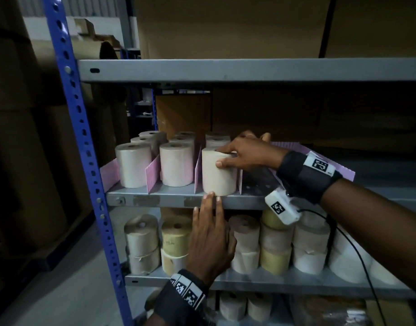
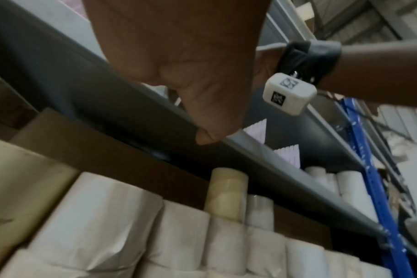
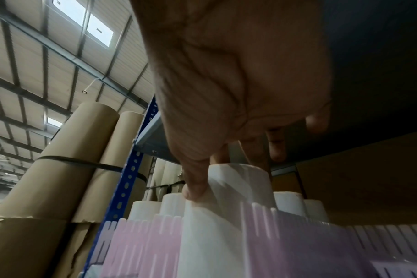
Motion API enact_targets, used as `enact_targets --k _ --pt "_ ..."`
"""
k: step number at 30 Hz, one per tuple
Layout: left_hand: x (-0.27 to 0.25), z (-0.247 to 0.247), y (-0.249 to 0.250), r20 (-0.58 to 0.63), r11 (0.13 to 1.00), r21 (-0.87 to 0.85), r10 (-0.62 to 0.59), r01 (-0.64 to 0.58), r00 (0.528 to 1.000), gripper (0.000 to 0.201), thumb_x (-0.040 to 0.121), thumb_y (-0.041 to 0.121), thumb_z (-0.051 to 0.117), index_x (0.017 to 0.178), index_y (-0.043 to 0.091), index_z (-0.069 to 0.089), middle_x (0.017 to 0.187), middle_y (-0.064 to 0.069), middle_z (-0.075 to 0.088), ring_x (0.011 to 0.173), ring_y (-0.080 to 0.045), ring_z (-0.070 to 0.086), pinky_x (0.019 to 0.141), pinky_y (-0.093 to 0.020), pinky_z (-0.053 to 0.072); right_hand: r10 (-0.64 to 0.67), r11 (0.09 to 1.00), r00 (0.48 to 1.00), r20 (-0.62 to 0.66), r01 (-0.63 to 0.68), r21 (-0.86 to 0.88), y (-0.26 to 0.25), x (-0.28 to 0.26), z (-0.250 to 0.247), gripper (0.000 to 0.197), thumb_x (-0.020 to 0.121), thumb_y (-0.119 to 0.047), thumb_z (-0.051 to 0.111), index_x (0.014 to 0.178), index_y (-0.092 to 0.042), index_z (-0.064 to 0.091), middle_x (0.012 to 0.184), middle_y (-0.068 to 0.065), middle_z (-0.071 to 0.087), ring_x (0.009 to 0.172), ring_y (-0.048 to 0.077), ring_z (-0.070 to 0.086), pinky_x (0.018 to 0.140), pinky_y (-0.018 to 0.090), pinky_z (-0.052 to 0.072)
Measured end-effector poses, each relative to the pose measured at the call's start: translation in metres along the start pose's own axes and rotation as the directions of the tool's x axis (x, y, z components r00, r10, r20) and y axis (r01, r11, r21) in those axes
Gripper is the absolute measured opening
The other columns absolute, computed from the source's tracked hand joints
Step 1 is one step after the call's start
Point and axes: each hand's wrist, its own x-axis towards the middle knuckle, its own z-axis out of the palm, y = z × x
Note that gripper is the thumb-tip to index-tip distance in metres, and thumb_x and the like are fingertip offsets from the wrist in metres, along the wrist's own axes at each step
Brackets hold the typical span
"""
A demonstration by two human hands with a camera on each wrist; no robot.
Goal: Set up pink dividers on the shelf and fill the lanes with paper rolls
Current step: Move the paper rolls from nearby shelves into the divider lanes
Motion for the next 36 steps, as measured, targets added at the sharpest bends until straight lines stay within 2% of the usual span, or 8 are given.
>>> enact_targets --k 5,12,15,19,25,27,32,36 --pt "0.000 0.014 -0.010 -0.009 0.996 0.088 0.030 -0.029 1.000 0.081 0.081 0.023 0.077 0.150 -0.007 0.047 0.160 -0.027 0.039 0.149 -0.043 0.037 0.112 -0.063 0.043 0.050 0.998 0.997 0.055 -0.048 -0.034 0.000 0.020 -0.002 0.049 0.088 -0.067 0.048 0.131 -0.044 0.054 0.138 -0.004 0.054 0.137 0.035 0.029 0.103 0.068 0.016" --pt "-0.003 0.023 -0.028 -0.052 0.989 0.138 0.058 -0.051 0.997 0.081 0.081 0.031 0.063 0.155 0.004 0.045 0.166 -0.015 0.031 0.153 -0.034 0.032 0.116 -0.063 0.038 -0.001 1.000 0.997 0.073 0.001 -0.011 0.002 0.036 -0.003 0.053 0.091 -0.062 0.050 0.134 -0.031 0.056 0.137 0.000 0.058 0.132 0.033 0.043 0.108 0.058 0.026" --pt "-0.005 0.026 -0.035 -0.054 0.989 0.134 0.064 -0.057 0.996 0.091 0.072 0.029 0.079 0.154 0.006 0.047 0.165 -0.014 0.035 0.151 -0.034 0.035 0.110 -0.066 0.042 -0.057 0.998 0.997 0.057 0.057 0.001 0.004 0.037 -0.002 0.050 0.094 -0.056 0.051 0.130 -0.022 0.061 0.128 0.005 0.064 0.116 0.026 0.055 0.101 0.043 0.036" --pt "-0.006 0.029 -0.037 -0.027 0.993 0.104 0.055 -0.052 0.998 0.085 0.079 0.034 0.061 0.158 0.008 0.041 0.168 -0.012 0.029 0.154 -0.030 0.030 0.114 -0.065 0.038 -0.050 0.998 0.997 0.060 0.049 0.027 0.007 0.039 0.001 0.048 0.092 -0.058 0.051 0.125 -0.026 0.063 0.126 0.003 0.064 0.118 0.030 0.054 0.103 0.055 0.037" --pt "-0.001 0.029 -0.041 0.191 1.000 0.000 -0.013 0.013 0.981 0.095 0.090 0.041 0.042 0.157 0.030 -0.024 0.165 0.009 -0.036 0.153 -0.014 -0.034 0.128 -0.059 0.011 0.036 0.999 0.998 0.045 -0.034 -0.032 0.003 0.029 0.004 0.050 0.089 -0.067 0.045 0.129 -0.040 0.056 0.137 -0.001 0.056 0.133 0.036 0.039 0.103 0.061 0.024" --pt "0.001 0.021 -0.044 0.235 1.000 0.003 -0.005 0.004 0.972 0.094 0.095 0.041 0.043 0.153 0.036 -0.031 0.157 0.017 -0.047 0.146 -0.006 -0.044 0.129 -0.057 0.009 0.071 0.996 0.997 0.032 -0.069 -0.057 0.001 0.021 0.003 0.052 0.090 -0.068 0.042 0.136 -0.045 0.048 0.146 -0.003 0.048 0.139 0.036 0.030 0.101 0.063 0.018" --pt "-0.010 -0.015 -0.046 0.269 0.995 -0.102 0.009 0.020 0.963 0.082 0.107 0.037 0.047 0.162 0.030 -0.013 0.158 0.017 -0.035 0.149 -0.005 -0.028 0.130 -0.052 0.010 0.032 0.999 0.985 -0.171 -0.036 -0.018 0.000 -0.033 0.004 0.054 0.092 -0.064 0.043 0.141 -0.043 0.042 0.134 -0.004 0.058 0.126 0.030 0.037 0.088 0.045 0.028" --pt "-0.039 -0.043 -0.033 0.165 0.969 -0.249 0.041 0.001 0.985 0.076 0.106 0.028 0.053 0.165 0.024 0.005 0.167 0.011 -0.015 0.159 -0.014 -0.009 0.129 -0.044 0.016 0.015 1.000 0.967 -0.255 -0.009 0.024 -0.001 -0.105 0.015 0.051 0.091 -0.063 0.045 0.135 -0.038 0.052 0.139 -0.013 0.055 0.127 0.022 0.042 0.100 0.052 0.035"
